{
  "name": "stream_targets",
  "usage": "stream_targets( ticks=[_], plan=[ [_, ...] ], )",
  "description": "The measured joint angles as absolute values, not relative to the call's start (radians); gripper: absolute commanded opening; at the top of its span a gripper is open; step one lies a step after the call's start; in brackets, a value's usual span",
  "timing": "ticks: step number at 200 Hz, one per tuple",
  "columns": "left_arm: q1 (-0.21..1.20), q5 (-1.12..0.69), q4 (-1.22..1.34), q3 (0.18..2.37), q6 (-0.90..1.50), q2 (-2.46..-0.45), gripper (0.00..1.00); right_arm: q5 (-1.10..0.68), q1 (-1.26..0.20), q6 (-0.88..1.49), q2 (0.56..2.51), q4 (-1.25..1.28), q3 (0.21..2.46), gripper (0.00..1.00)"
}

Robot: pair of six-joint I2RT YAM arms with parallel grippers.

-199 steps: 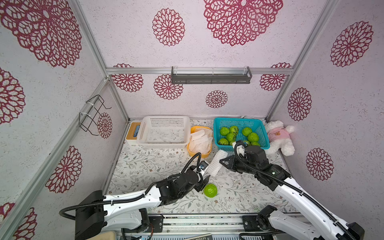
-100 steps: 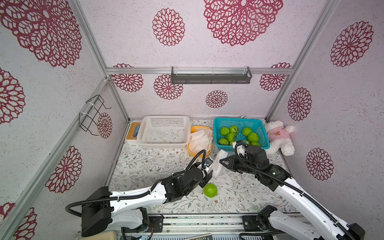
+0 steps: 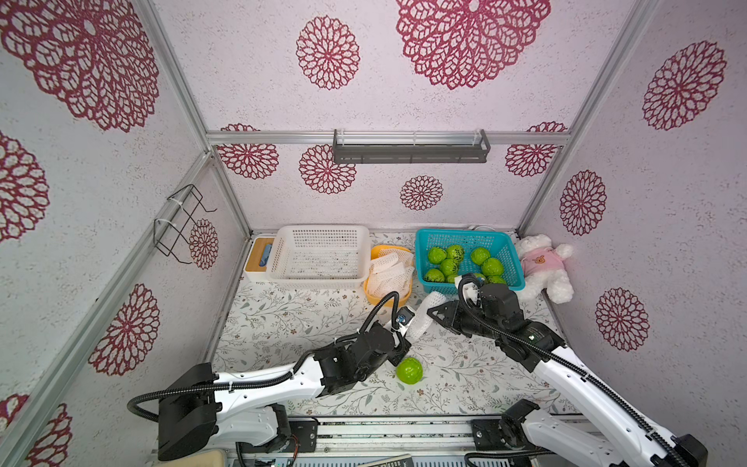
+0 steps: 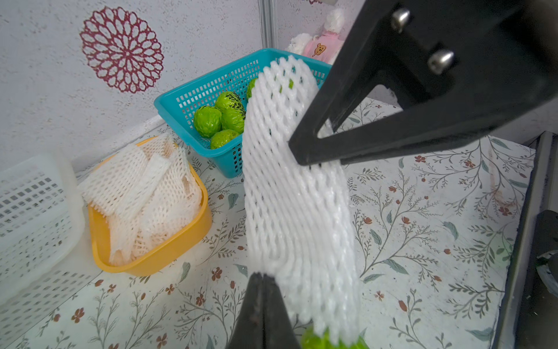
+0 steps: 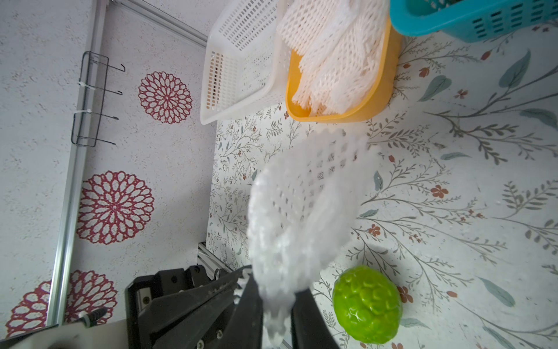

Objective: Sleeve custard apples in foam nets
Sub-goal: Open the foam net.

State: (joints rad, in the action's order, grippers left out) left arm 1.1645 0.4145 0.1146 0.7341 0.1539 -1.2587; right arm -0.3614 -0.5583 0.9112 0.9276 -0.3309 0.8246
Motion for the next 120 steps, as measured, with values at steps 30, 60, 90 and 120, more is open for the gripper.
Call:
stream_targets(
  ticks=[30, 60, 90, 120],
  plan=[
    [1.164, 0.415, 0.151, 0.703, 0.174, -1.245, 0.0, -0.367, -0.554, 0.918, 0.927, -0.301, 0.822, 0.45],
    [1.155, 0.413, 0.196, 0.673, 0.215, -1.227, 0.0, -0.372, -0.552, 0.908, 0.918, -0.258, 0.789, 0.61],
    [1.114, 0.402, 0.226, 0.653, 0.283, -1.189, 0.0, -0.371, -0.551, 0.882, 0.843, -0.218, 0.744, 0.65],
    [1.042, 0.371, 0.244, 0.652, 0.38, -1.136, 0.0, -0.381, -0.55, 0.855, 0.756, -0.156, 0.706, 0.65]
  ],
)
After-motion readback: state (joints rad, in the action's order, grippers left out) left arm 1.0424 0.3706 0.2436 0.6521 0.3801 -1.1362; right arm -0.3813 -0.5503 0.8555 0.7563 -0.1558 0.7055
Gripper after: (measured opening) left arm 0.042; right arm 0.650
